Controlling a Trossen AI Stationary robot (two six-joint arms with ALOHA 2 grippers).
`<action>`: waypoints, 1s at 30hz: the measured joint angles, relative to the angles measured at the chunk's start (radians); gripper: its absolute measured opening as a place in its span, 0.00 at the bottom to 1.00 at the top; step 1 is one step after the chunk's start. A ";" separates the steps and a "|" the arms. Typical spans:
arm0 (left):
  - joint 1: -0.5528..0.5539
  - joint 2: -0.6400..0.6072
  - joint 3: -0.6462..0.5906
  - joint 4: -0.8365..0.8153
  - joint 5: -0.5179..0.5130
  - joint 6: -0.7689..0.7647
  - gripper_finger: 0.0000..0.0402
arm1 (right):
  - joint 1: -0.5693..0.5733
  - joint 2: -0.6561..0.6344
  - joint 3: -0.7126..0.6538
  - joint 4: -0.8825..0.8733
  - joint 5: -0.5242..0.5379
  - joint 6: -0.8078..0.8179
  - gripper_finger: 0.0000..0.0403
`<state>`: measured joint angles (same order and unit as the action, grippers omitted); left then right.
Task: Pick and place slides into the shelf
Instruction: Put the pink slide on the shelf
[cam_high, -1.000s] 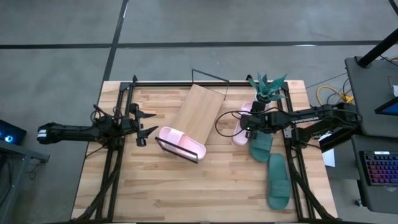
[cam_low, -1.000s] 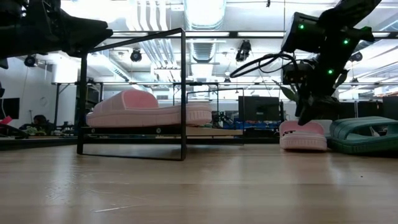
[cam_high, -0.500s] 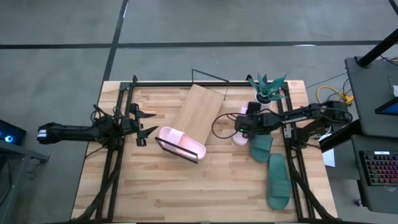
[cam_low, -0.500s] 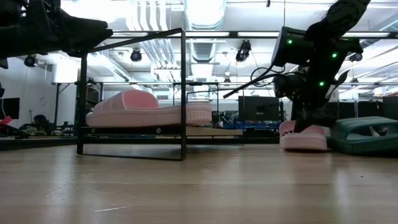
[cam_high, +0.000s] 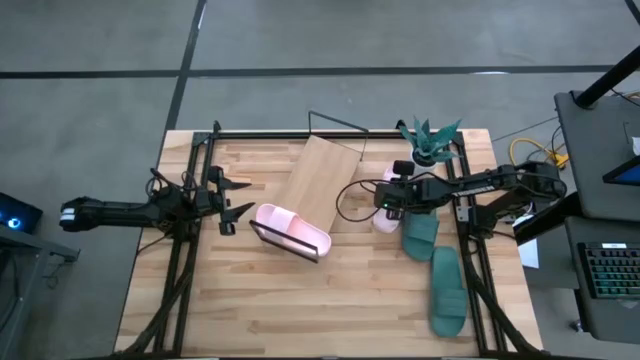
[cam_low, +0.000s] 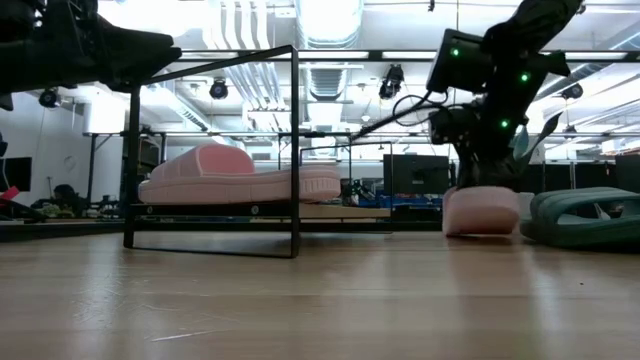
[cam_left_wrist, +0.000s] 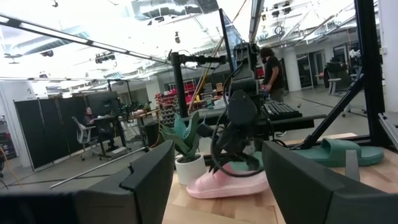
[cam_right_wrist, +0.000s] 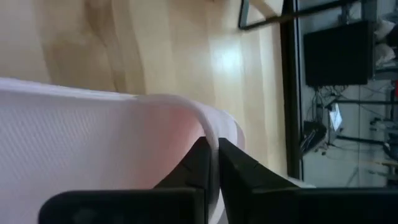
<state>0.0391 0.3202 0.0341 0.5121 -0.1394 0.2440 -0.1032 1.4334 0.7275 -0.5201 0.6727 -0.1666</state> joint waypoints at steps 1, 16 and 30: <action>0.000 0.000 0.000 0.000 0.000 0.000 0.57 | 0.001 -0.002 0.005 0.002 0.000 -0.010 0.04; 0.000 0.000 0.000 -0.006 0.000 0.000 0.57 | 0.107 -0.167 0.171 0.034 -0.124 -0.250 0.03; 0.000 0.000 0.000 -0.005 0.000 0.000 0.57 | 0.111 -0.118 0.176 0.408 -0.488 -0.763 0.03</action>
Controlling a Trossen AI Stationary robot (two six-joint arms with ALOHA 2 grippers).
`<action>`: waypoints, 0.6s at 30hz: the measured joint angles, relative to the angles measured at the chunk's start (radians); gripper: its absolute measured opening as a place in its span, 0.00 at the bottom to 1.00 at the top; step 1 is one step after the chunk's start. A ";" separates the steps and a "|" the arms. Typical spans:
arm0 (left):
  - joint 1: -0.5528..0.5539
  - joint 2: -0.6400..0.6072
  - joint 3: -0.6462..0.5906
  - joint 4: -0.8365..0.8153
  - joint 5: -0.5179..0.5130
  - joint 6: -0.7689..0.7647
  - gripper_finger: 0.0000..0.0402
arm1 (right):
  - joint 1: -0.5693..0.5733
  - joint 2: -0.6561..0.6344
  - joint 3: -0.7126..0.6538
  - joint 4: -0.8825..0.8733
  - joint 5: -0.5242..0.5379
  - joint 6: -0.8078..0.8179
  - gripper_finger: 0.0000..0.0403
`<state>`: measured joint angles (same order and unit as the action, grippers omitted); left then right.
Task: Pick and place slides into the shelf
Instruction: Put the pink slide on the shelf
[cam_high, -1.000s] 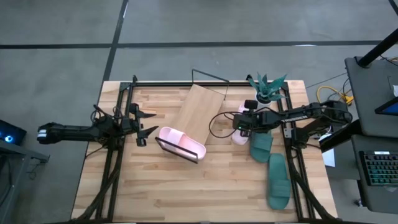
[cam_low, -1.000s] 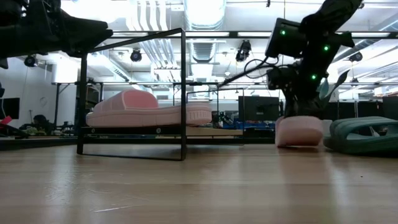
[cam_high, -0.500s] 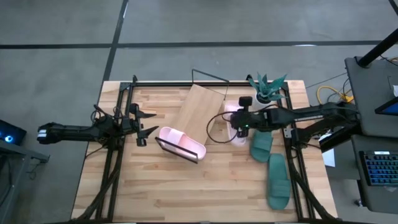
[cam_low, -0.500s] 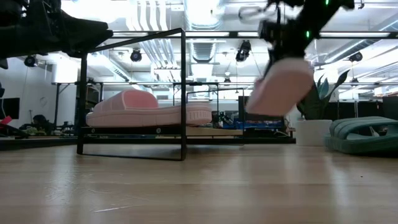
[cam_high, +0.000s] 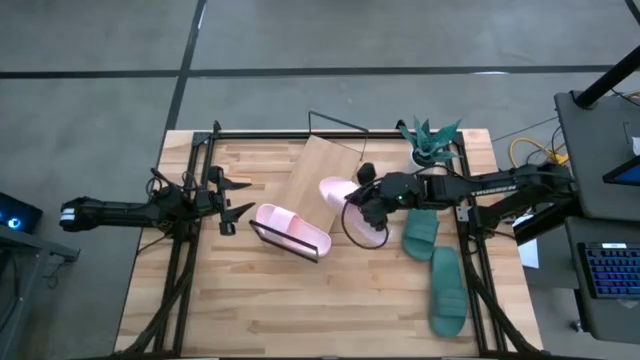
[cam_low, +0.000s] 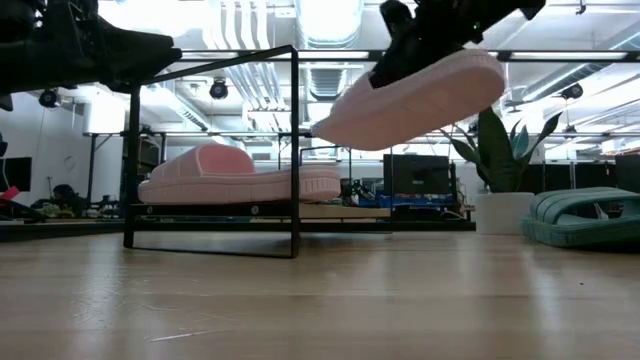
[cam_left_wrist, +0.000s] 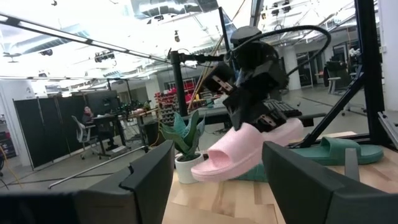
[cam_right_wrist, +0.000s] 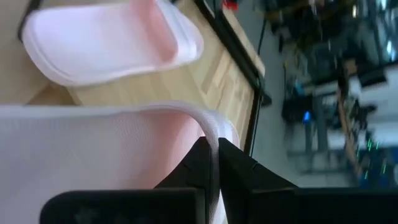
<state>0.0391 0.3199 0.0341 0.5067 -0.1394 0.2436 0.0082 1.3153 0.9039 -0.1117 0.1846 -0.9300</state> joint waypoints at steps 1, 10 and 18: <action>0.000 0.000 0.000 0.001 0.000 0.000 0.57 | 0.000 0.015 0.000 0.024 -0.015 -0.023 0.03; 0.000 -0.002 0.000 0.000 0.000 0.000 0.57 | -0.031 0.181 0.048 0.157 -0.102 -0.204 0.03; 0.000 -0.002 0.000 0.000 0.000 0.000 0.57 | -0.101 0.290 0.135 0.157 -0.245 -0.279 0.03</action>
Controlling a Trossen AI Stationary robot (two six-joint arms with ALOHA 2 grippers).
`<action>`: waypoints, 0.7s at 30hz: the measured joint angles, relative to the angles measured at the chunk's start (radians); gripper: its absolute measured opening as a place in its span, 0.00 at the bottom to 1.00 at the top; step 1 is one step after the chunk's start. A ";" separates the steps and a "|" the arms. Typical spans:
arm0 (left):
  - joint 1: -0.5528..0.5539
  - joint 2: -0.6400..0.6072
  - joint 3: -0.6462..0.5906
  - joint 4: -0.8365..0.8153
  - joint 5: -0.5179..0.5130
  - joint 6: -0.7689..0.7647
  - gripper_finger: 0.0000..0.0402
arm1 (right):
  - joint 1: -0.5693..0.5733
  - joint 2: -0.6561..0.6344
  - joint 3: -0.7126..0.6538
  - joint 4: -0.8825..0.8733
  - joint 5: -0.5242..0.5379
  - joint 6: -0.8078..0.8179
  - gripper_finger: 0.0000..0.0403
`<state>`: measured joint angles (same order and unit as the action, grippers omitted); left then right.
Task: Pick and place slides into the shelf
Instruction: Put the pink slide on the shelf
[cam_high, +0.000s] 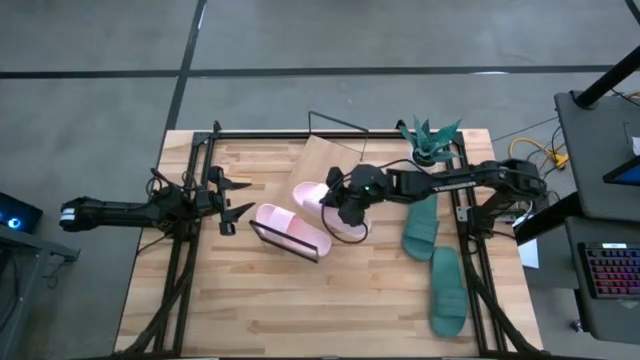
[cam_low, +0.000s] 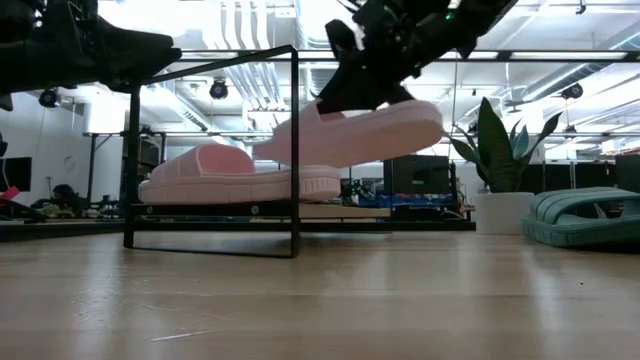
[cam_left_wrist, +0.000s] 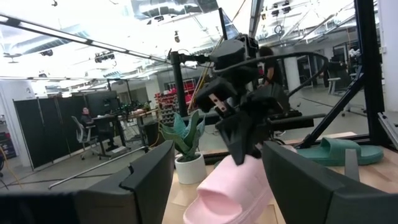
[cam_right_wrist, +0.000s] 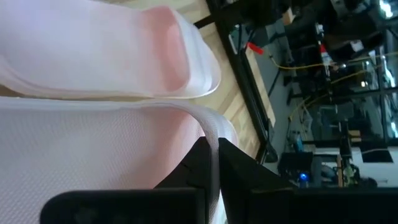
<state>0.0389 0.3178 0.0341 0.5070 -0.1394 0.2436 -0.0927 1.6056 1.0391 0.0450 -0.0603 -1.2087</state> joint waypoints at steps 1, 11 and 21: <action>0.000 0.000 0.000 0.000 0.000 0.000 0.57 | -0.005 0.012 0.009 -0.004 -0.001 -0.010 0.03; 0.000 0.000 0.000 -0.001 0.000 0.000 0.57 | -0.091 0.099 0.073 -0.003 -0.160 -0.093 0.03; 0.000 -0.002 0.000 0.007 0.000 0.000 0.57 | -0.123 0.179 0.134 -0.003 -0.236 -0.172 0.03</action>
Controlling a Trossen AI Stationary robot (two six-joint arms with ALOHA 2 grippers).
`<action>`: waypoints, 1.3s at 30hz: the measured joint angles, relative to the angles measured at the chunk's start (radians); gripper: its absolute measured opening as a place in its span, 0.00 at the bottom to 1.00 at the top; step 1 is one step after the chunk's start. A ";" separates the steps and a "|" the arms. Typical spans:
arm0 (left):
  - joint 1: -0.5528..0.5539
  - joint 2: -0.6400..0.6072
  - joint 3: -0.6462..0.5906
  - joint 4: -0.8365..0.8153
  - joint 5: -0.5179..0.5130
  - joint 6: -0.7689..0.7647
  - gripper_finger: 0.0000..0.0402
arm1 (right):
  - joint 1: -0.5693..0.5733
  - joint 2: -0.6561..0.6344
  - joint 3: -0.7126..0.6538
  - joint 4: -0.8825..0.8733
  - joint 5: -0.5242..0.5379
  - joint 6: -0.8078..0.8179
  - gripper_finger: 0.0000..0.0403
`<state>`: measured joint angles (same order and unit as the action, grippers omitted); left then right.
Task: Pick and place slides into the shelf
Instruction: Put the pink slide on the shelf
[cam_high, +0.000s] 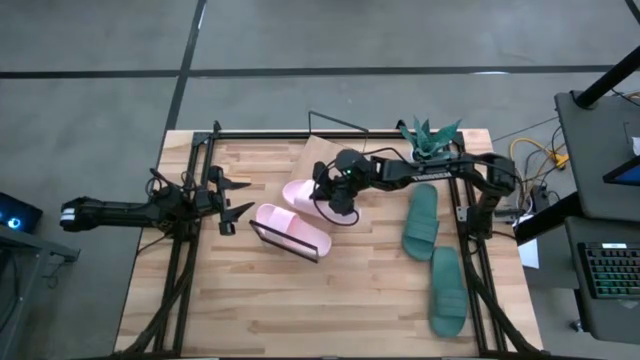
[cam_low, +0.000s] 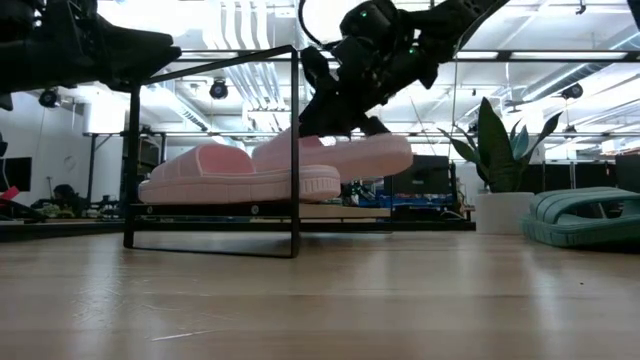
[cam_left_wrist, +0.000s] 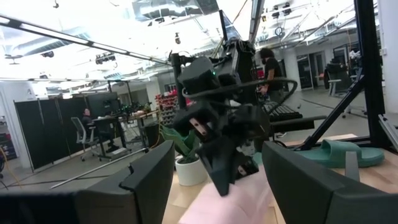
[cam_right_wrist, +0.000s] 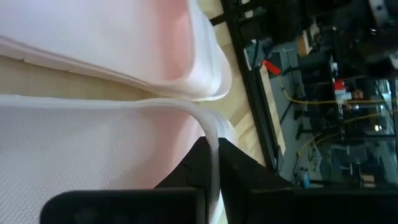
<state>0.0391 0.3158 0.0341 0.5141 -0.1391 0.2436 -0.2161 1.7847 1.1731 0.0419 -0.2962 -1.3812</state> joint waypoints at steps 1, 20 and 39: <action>0.000 0.000 0.000 0.001 0.000 0.000 0.57 | 0.000 0.009 0.005 0.000 0.000 -0.001 0.03; 0.000 0.003 0.000 0.001 0.000 0.000 0.57 | -0.007 0.070 0.063 0.004 -0.007 -0.066 0.03; 0.000 0.003 0.000 0.000 0.000 0.000 0.57 | -0.007 0.175 0.141 0.052 -0.017 -0.070 0.03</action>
<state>0.0391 0.3183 0.0341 0.5144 -0.1394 0.2436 -0.2230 1.9597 1.3138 0.0936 -0.3134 -1.4513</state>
